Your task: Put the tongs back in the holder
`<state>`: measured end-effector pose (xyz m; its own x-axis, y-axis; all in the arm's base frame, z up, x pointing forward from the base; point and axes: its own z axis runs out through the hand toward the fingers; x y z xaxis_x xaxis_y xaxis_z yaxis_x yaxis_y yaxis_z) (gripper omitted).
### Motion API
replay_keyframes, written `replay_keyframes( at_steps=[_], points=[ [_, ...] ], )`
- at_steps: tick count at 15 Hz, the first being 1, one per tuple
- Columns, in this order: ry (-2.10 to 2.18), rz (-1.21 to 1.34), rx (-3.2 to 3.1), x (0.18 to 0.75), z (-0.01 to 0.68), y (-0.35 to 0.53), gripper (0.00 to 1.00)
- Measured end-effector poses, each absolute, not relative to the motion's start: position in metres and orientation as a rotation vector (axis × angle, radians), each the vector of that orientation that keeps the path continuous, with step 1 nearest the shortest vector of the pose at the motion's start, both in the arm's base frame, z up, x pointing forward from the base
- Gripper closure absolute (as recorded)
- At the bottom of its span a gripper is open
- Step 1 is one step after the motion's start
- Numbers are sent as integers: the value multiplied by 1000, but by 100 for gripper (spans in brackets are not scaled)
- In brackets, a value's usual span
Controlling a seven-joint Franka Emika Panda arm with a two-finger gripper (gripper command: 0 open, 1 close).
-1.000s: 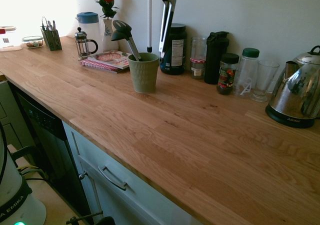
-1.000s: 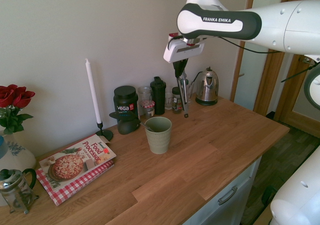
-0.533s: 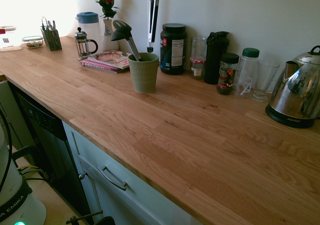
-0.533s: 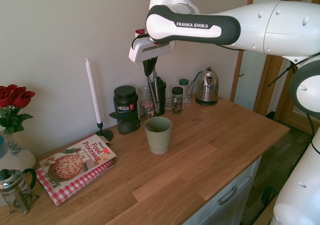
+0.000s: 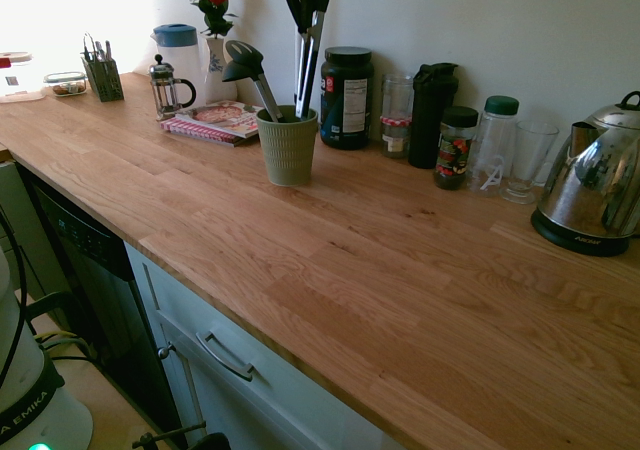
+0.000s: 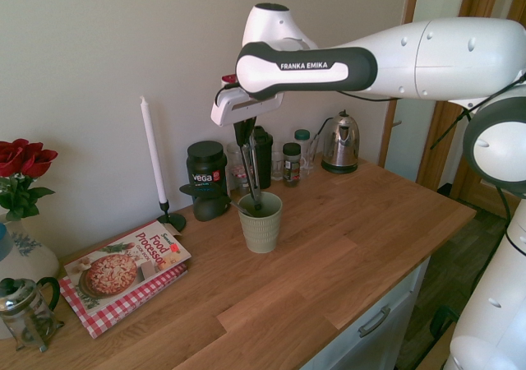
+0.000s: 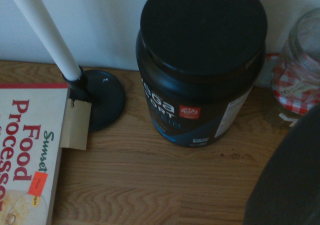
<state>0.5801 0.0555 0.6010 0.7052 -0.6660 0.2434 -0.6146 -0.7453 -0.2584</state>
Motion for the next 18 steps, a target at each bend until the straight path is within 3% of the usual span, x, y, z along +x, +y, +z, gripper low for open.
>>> replay_keyframes(
  at_steps=[4, 5, 18],
  points=[
    [1031, -468, -2759, 575, 581, 55, 100],
    [1031, -465, -2761, 573, 577, 55, 0],
    [1045, -419, -2779, 530, 552, 53, 0]
  ],
)
